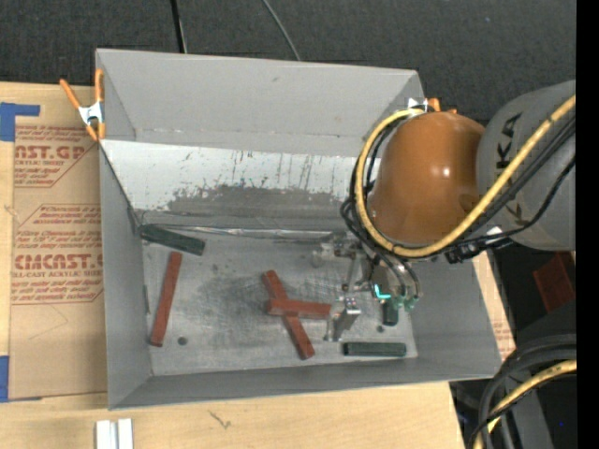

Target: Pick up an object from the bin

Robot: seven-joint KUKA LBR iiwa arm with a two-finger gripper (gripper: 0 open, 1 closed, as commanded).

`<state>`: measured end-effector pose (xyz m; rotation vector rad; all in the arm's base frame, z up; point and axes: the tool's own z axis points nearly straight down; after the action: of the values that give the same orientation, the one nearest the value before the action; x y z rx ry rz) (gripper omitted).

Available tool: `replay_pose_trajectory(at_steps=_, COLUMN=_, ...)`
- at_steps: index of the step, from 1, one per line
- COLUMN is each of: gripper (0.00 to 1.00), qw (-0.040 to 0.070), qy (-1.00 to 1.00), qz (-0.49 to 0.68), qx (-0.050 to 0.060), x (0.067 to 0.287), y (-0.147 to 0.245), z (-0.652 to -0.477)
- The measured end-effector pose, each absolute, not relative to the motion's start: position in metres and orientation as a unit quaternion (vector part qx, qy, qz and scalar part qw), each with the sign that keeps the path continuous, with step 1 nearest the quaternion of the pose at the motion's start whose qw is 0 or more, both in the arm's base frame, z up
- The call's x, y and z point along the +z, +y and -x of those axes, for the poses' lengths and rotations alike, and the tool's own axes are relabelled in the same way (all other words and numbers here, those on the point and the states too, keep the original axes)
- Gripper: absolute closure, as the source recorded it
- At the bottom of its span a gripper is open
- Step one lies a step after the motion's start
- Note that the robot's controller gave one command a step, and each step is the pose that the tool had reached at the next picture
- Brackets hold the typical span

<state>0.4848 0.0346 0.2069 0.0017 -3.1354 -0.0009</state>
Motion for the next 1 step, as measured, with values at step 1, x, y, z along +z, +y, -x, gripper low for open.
replay_pose_trajectory(at_steps=1, gripper=0.0, qw=0.0, qy=-1.0, qz=0.0, qx=0.0, x=0.2095, y=0.0344, z=-0.4863)
